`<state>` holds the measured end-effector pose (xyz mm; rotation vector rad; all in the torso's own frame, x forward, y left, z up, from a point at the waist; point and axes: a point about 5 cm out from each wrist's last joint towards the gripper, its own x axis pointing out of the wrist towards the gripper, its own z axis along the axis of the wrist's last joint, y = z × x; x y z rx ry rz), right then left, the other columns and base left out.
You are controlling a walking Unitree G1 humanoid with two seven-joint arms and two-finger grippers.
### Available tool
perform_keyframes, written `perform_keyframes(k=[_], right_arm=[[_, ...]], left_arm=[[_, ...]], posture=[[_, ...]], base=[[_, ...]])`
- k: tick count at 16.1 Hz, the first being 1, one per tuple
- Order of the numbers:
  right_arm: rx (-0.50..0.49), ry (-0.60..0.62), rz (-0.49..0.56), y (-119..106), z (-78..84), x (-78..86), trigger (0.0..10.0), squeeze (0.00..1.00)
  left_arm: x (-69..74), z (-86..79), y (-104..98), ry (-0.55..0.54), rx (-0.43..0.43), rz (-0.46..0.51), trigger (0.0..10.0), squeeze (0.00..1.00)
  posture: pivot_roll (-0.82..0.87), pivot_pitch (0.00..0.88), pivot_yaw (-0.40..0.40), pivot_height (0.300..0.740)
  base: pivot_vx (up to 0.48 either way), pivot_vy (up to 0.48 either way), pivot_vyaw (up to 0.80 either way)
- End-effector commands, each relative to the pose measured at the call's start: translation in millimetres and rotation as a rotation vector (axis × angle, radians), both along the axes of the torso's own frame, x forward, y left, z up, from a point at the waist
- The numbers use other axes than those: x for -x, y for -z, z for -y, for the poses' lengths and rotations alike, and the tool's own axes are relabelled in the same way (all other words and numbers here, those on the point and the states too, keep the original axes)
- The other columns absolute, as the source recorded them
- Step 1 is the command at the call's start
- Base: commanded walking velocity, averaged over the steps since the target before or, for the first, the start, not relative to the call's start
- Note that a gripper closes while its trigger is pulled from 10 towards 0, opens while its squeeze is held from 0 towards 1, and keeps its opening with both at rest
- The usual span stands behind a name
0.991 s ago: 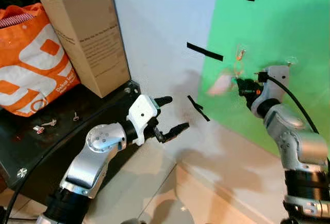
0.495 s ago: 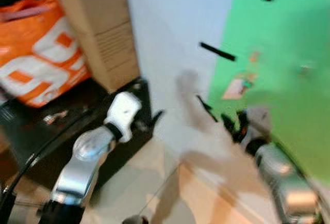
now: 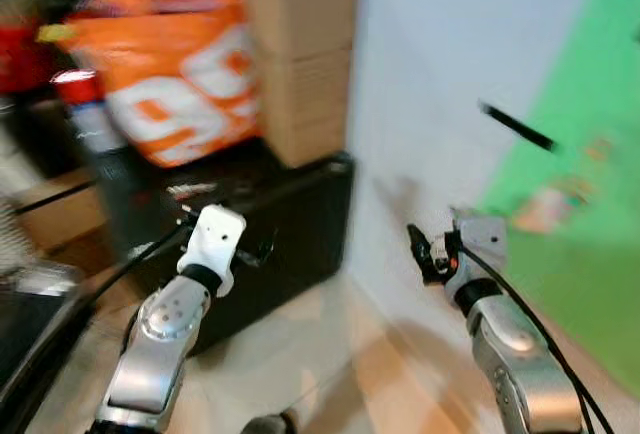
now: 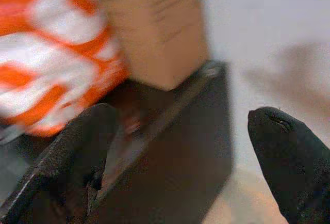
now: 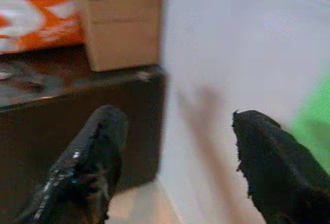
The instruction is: Hang keys on a hook
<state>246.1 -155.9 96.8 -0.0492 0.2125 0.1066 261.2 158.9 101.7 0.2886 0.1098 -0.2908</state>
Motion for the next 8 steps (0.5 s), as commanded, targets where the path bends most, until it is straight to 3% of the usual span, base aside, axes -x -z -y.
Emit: perform_keyframes(k=[1,3,8], right_arm=[[0.003,0.007,0.016,-2.8,1.8,-2.1,10.0,1.00],[0.007,0.048,-0.017,1.9,5.7,-2.6,10.0,1.00],[0.038,0.054,-0.030,4.2,8.5,-2.7,10.0,1.00]], left_arm=[[-0.5,-3.6,-1.0,-0.031,-0.005,0.016,10.0,0.00],[-1.8,-1.5,-3.7,-0.032,0.019,0.028,10.0,0.00],[-1.4,2.5,-3.1,-0.015,0.033,0.025,10.0,0.00]], posture=[[-0.04,0.000,0.021,0.740],[-0.04,0.000,0.021,0.740],[-0.04,0.000,0.014,0.740]], base=[[0.000,0.000,0.80],[0.000,0.000,0.00],[0.314,0.000,0.00]])
